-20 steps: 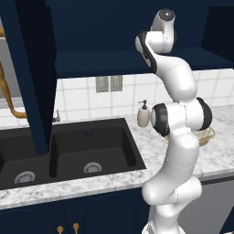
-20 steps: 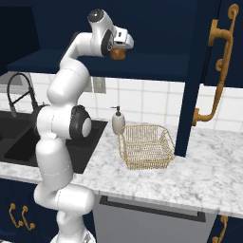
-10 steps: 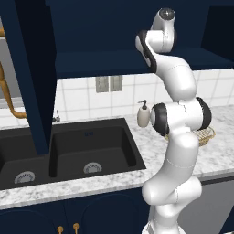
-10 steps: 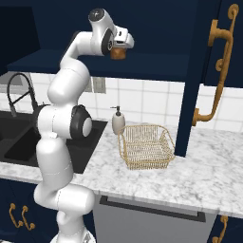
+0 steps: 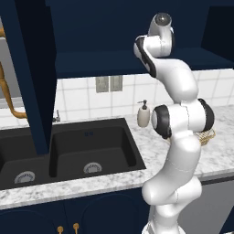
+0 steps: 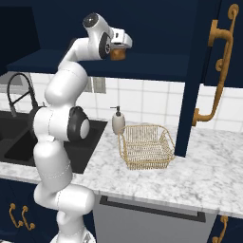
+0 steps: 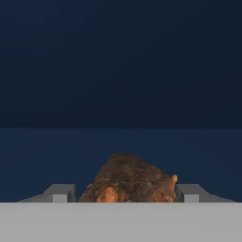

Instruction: Open the cabinet, pick up the bread from the cabinet and place it in the basket. Then move the basket to the dining counter.

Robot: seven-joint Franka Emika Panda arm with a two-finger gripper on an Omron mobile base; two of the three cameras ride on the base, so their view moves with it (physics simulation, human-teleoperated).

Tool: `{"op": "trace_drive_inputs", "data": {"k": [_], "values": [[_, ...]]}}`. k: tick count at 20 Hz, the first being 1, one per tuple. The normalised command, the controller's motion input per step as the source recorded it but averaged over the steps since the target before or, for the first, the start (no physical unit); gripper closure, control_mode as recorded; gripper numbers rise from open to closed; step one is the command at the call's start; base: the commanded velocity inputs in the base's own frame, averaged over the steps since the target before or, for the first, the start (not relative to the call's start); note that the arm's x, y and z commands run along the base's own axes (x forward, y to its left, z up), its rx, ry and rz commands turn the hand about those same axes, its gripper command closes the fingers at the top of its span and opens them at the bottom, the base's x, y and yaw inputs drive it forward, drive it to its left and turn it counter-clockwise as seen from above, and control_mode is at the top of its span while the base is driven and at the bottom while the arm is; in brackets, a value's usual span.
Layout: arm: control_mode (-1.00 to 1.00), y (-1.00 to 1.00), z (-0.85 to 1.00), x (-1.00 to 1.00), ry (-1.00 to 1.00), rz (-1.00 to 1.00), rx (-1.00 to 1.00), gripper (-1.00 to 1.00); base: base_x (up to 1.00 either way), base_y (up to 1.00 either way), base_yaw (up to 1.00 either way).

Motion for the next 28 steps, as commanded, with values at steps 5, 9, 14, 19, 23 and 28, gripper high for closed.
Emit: {"op": "trace_drive_inputs", "data": {"k": [5,9,14,19,23,28], "values": [[-1.00,0.00,-0.03,-0.05,0.00,0.00,0.00,1.00,0.00,0.00,0.00],[-1.00,0.09,-0.02,-0.51,-0.04,-0.03,0.00,1.00,0.00,0.00,0.00],[-1.00,0.05,0.00,-1.00,-0.12,-0.07,0.01,1.00,0.00,0.00,0.00],[-1.00,0.03,0.00,-1.00,-0.16,-0.08,0.01,1.00,0.00,0.00,0.00],[-1.00,0.04,0.02,-1.00,-0.14,-0.09,0.00,1.00,0.00,0.00,0.00],[-1.00,0.00,0.20,-1.00,0.00,-0.12,0.10,1.00,0.00,0.00,0.00]]}}
